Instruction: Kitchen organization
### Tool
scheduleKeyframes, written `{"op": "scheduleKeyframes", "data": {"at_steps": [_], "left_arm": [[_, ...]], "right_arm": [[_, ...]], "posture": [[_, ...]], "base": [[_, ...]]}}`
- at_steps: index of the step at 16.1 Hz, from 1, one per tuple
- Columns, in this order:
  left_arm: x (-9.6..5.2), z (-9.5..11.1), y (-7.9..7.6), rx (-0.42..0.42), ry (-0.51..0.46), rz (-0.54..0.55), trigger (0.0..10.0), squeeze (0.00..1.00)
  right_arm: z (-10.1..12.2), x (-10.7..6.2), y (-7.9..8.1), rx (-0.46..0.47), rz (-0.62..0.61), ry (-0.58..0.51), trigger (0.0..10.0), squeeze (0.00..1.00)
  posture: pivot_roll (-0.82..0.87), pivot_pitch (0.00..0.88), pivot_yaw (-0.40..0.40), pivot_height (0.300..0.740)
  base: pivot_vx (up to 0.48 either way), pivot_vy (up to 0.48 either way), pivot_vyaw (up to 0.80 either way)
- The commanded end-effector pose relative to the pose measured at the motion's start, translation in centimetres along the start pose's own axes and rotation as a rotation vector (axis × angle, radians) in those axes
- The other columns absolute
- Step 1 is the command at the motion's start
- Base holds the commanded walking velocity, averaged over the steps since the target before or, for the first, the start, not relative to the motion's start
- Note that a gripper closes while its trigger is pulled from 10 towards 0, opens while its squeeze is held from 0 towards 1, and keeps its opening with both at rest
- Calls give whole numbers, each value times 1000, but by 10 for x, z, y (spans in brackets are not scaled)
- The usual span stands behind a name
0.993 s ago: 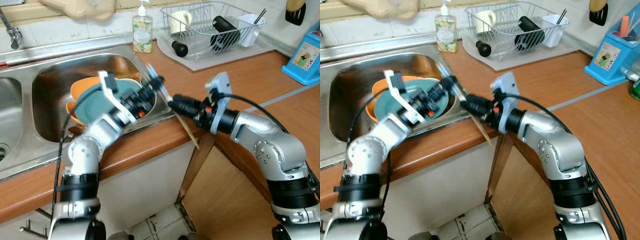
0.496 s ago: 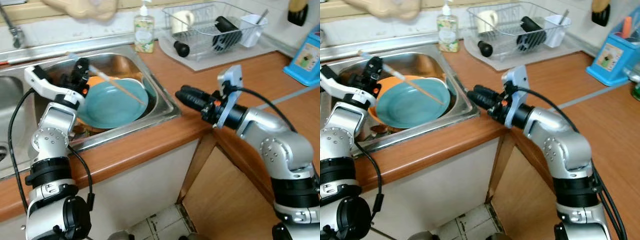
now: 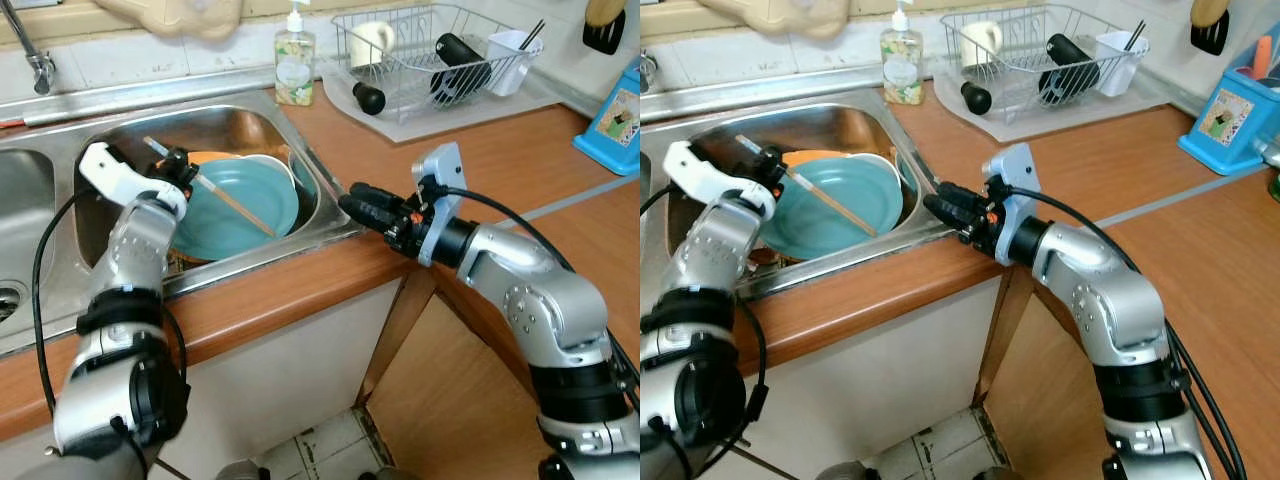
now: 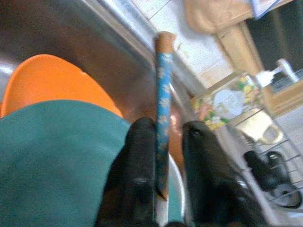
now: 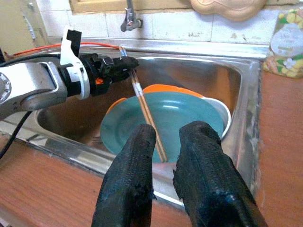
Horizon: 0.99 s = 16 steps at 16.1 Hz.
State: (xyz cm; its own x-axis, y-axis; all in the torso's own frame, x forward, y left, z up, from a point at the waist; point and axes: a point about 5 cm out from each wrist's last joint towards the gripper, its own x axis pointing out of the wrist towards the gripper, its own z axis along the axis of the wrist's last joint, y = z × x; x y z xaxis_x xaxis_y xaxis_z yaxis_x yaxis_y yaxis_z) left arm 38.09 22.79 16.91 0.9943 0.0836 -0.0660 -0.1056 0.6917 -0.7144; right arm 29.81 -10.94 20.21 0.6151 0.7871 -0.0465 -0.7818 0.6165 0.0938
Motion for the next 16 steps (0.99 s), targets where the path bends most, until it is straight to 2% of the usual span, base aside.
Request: {"op": "scheduleKeyframes", "data": {"at_steps": [1, 5, 7, 8, 9, 10, 11, 12, 13, 14, 16], "left_arm": [[2, -1, 0, 29, 28, 28, 10000, 1000], [1, 3, 7, 60, 43, 67, 10000, 1000], [0, 7, 12, 155, 60, 93, 10000, 1000], [-2, 9, 17, 239, 87, 119, 10000, 1000], [-2, 9, 19, 265, 96, 130, 10000, 1000], [-4, 11, 21, 382, 120, 137, 10000, 1000], [-4, 13, 20, 435, 120, 132, 10000, 1000], [-5, 16, 13, 534, 116, 91, 10000, 1000], [-5, 21, 4, 657, 76, 48, 10000, 1000], [-5, 23, -2, 718, 47, 10, 10000, 1000], [-11, 25, -22, 765, -40, -118, 10000, 1000]], "right_arm": [[5, -2, 0, -18, -19, -19, 10000, 0], [0, -1, -8, -51, -117, 13, 10000, 0], [-3, 2, -21, -73, -242, 37, 10000, 0], [-3, 2, -27, -75, -302, 37, 10000, 0], [-3, 2, -29, -74, -319, 35, 10000, 0], [-1, 2, -31, -71, -348, 24, 10000, 184], [0, 2, -31, -71, -355, 15, 10000, 580], [2, 1, -31, -74, -364, -4, 10000, 1000], [4, 1, -29, -80, -357, -18, 10000, 1000], [5, 1, -29, -87, -364, -29, 10000, 1000], [12, 0, -27, -145, -413, -70, 10000, 1000]], "posture": [[-173, 0, 26, 740], [-166, 0, 22, 740], [-166, 0, 22, 740], [-156, 0, 15, 740], [-156, 0, 15, 740], [-154, 0, 12, 740], [-154, 0, 12, 740], [-153, 0, 10, 740], [-152, 0, 9, 740], [-155, 0, 9, 740], [-163, 0, 9, 740]], "base": [[0, 0, 0], [0, 0, 0], [0, 0, 0], [0, 0, 0], [0, 0, 0], [0, 0, 0], [0, 0, 0], [0, 0, 0], [0, 0, 0], [0, 0, 800], [0, 0, 800]]}}
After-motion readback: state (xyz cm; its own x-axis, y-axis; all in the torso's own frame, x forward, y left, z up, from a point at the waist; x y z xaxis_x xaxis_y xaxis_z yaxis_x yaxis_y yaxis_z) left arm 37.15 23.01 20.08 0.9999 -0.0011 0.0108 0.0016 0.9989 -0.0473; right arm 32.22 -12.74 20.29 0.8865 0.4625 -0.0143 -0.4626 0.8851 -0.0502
